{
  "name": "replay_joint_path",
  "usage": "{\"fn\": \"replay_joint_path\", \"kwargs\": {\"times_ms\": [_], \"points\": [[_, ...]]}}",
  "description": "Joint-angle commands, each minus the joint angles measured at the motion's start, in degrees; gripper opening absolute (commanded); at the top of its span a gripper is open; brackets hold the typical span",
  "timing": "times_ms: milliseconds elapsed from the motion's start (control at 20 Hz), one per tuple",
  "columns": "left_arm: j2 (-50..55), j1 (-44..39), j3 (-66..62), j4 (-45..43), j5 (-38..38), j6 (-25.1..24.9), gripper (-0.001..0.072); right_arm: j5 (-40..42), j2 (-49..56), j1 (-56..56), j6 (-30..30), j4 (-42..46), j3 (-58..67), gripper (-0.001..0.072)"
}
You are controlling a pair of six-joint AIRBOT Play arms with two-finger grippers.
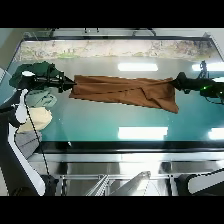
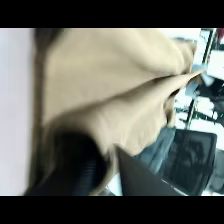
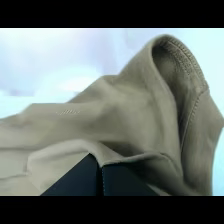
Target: Fold the shirts.
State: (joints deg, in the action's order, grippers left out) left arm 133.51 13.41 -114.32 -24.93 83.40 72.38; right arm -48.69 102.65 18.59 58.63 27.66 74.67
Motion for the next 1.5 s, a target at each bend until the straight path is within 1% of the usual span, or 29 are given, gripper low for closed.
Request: {"fn": "replay_joint_path", "kwargs": {"times_ms": [0,50,100,150,200,250,300,350,400,450,500,550,650,700,850,900,950,1000,1050,1100,1150,1200,1250,1350,1400,1450], "points": [[0.5,-0.1,-0.8,1.1,-1.8,-1.6,0.0247,0.2,2.0,-0.8,-0.3,5.4,1.3,0.0149],[0.5,0.0,-2.3,1.2,-0.7,-1.6,0.0246,-0.4,1.6,-0.8,-0.3,6.8,1.5,0.0231],[0.5,0.4,-4.0,1.3,0.7,-1.6,0.0247,-2.0,1.0,-0.4,-0.4,8.9,2.0,0.024],[0.4,0.7,-5.5,2.8,2.1,-1.6,0.0246,-4.1,0.1,0.0,-0.3,11.6,2.9,0.0346],[0.4,1.4,-6.5,5.9,3.2,-1.6,0.0246,-6.3,-0.9,0.4,0.3,15.0,4.0,0.0486],[0.0,2.3,-6.4,9.8,3.8,-1.6,0.0246,-8.2,-2.1,0.9,2.6,20.0,5.1,0.052],[-0.9,3.3,-5.3,13.1,3.8,-1.6,0.0246,-9.5,-3.1,1.8,6.6,26.2,6.0,0.0559],[-2.4,4.3,-3.1,16.3,3.6,-1.9,0.0245,-10.5,-3.7,2.6,10.8,31.5,6.6,0.0704],[-3.8,5.1,-1.1,18.2,3.3,-3.5,0.0244,-11.6,-3.8,3.3,14.1,34.6,6.7,0.0706],[-5.0,5.5,0.2,18.4,3.5,-5.2,0.0196,-12.7,-3.3,3.9,15.5,35.1,6.7,0.0706],[-6.1,5.4,0.7,18.4,3.8,-6.8,0.0088,-13.5,-2.4,4.1,15.8,34.3,6.7,0.0706],[-6.8,4.8,0.8,18.4,4.1,-8.3,0.0004,-14.0,-1.4,4.0,15.8,32.5,6.7,0.0706],[-8.1,2.2,0.8,17.7,3.4,-9.4,-0.0001,-14.4,1.2,3.1,15.0,26.9,6.7,0.0706],[-8.6,0.3,0.8,14.7,2.3,-9.4,-0.0001,-14.3,2.6,2.3,14.6,24.7,6.7,0.0705],[-9.1,-6.0,0.7,4.6,-0.2,-9.0,-0.0001,-14.4,6.0,-0.2,14.6,23.0,6.7,0.0702],[-8.9,-8.9,0.7,1.9,-1.1,-8.9,-0.0001,-14.4,6.8,-1.1,13.4,21.9,6.7,0.0697],[-8.9,-11.3,0.7,-0.8,-2.3,-8.9,0.0,-14.3,7.3,-1.8,12.1,20.3,6.7,0.0661],[-8.9,-14.1,0.7,-3.6,-4.4,-8.9,-0.0001,-14.0,7.6,-2.4,10.9,18.8,6.7,0.0535],[-8.9,-17.1,0.8,-6.0,-7.2,-8.9,-0.0001,-13.2,7.8,-2.7,10.1,17.5,6.7,0.045],[-8.9,-20.0,0.7,-8.9,-11.1,-8.9,-0.0001,-12.6,8.0,-3.0,10.1,16.3,6.7,0.0388],[-8.9,-22.7,0.8,-11.3,-15.1,-8.5,-0.0001,-12.0,8.1,-3.0,10.1,15.9,6.7,0.0251],[-8.9,-25.3,0.7,-14.1,-19.2,-7.4,0.0,-11.8,8.1,-3.0,10.1,15.7,6.7,0.0152],[-8.9,-27.9,0.8,-17.8,-23.4,-6.4,0.0,-11.8,8.1,-2.9,10.2,15.6,6.7,0.0021],[-8.9,-32.1,0.8,-26.4,-29.1,-2.6,0.0,-12.5,7.9,-2.9,10.1,15.6,6.7,0.0021],[-8.8,-33.7,0.7,-30.4,-30.4,-0.7,0.0,-13.7,7.8,-2.8,10.0,15.6,7.0,0.002],[-8.5,-34.7,0.7,-32.9,-30.4,-0.1,0.0,-15.0,7.3,-2.7,9.2,15.6,7.3,0.002]]}}
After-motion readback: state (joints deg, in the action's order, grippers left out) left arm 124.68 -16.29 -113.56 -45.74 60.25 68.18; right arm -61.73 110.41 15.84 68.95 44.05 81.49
